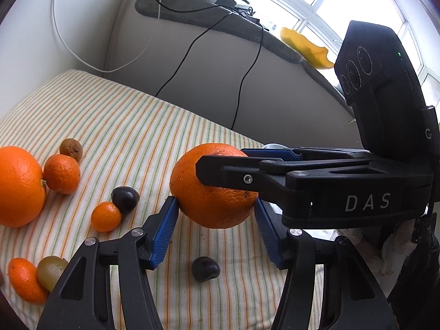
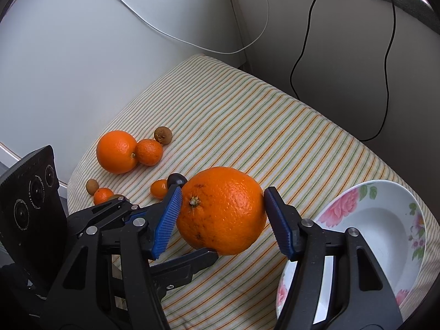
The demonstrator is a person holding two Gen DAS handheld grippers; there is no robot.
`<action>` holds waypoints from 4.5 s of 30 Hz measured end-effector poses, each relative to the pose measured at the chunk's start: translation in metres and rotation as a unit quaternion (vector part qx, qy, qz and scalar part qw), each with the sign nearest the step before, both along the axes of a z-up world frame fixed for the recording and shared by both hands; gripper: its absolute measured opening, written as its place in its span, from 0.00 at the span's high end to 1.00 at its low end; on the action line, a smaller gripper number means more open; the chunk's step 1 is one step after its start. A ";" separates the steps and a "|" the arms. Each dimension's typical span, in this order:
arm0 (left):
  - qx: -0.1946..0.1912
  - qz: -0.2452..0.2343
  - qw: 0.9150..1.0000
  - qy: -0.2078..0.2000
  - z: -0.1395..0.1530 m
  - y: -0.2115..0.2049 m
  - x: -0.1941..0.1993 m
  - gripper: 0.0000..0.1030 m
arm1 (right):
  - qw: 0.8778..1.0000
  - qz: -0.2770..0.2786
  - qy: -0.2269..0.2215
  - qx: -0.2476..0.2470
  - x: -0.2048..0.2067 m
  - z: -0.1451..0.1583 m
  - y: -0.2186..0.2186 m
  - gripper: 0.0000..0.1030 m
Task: Organize fruits
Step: 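Close the right gripper around the large orange, then lift the large orange with the right gripper onto the white plate, then open the right gripper to release the orange and withdraw, then move the open right gripper to the second large orange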
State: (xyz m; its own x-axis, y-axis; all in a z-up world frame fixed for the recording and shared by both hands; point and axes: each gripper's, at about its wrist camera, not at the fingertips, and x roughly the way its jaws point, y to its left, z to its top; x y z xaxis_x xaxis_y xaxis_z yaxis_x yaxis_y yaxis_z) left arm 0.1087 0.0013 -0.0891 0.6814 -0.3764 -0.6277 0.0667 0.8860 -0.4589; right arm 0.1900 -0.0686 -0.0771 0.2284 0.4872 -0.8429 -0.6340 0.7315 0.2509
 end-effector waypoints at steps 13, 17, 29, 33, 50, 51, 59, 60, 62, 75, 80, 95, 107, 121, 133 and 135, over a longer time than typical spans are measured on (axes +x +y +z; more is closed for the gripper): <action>0.009 -0.031 0.999 -0.024 0.021 -0.031 -0.001 0.45 | 0.999 -0.027 -0.026 0.014 -0.012 0.027 -0.038 0.37; 0.009 -0.048 0.998 -0.025 0.024 -0.050 0.008 0.45 | 0.998 -0.044 -0.029 0.015 -0.012 0.032 -0.059 0.37; 0.005 -0.089 0.996 -0.008 0.018 -0.094 0.037 0.45 | 0.995 -0.097 -0.021 0.021 0.004 0.023 -0.114 0.37; 0.009 -0.097 0.995 -0.003 0.015 -0.104 0.046 0.45 | 0.994 -0.109 -0.018 0.023 0.011 0.017 -0.124 0.37; 0.036 -0.113 0.993 0.015 -0.002 -0.135 0.084 0.45 | 0.991 -0.136 -0.008 0.013 0.034 -0.004 -0.150 0.37; 0.037 -0.113 0.993 0.016 -0.003 -0.135 0.085 0.45 | 0.990 -0.137 -0.006 0.013 0.034 -0.004 -0.150 0.37; 0.041 -0.117 0.992 0.012 0.000 -0.137 0.077 0.45 | 0.990 -0.139 -0.004 0.014 0.036 -0.007 -0.150 0.37; 0.042 -0.118 0.992 0.013 -0.001 -0.136 0.077 0.45 | 0.990 -0.139 -0.004 0.014 0.036 -0.007 -0.151 0.36; 0.044 -0.118 0.992 0.014 0.000 -0.136 0.077 0.45 | 0.990 -0.138 -0.004 0.012 0.036 -0.007 -0.151 0.36; 0.056 -0.108 0.993 0.008 0.008 -0.128 0.063 0.44 | 0.987 -0.149 -0.052 -0.012 0.024 0.010 -0.148 0.36; 0.057 -0.103 0.993 0.001 0.012 -0.118 0.050 0.44 | 0.984 -0.165 -0.067 -0.012 0.016 0.017 -0.148 0.32; 0.049 -0.040 0.998 -0.013 0.022 -0.042 -0.011 0.44 | 0.985 -0.137 -0.108 -0.001 -0.021 0.028 -0.107 0.28; 0.064 0.037 0.997 -0.029 0.028 0.037 -0.063 0.38 | 0.993 -0.080 -0.083 0.031 -0.030 0.034 -0.058 0.27; 0.079 0.118 0.990 -0.013 0.017 0.112 -0.093 0.34 | 0.996 -0.011 -0.028 0.080 -0.034 0.032 0.015 0.27; 0.057 0.110 0.992 0.006 0.000 0.145 -0.079 0.32 | 0.989 0.010 0.090 0.116 -0.030 -0.009 0.084 0.27; 0.051 0.103 0.993 0.006 -0.001 0.148 -0.076 0.32 | 0.988 0.008 0.103 0.117 -0.029 -0.015 0.094 0.27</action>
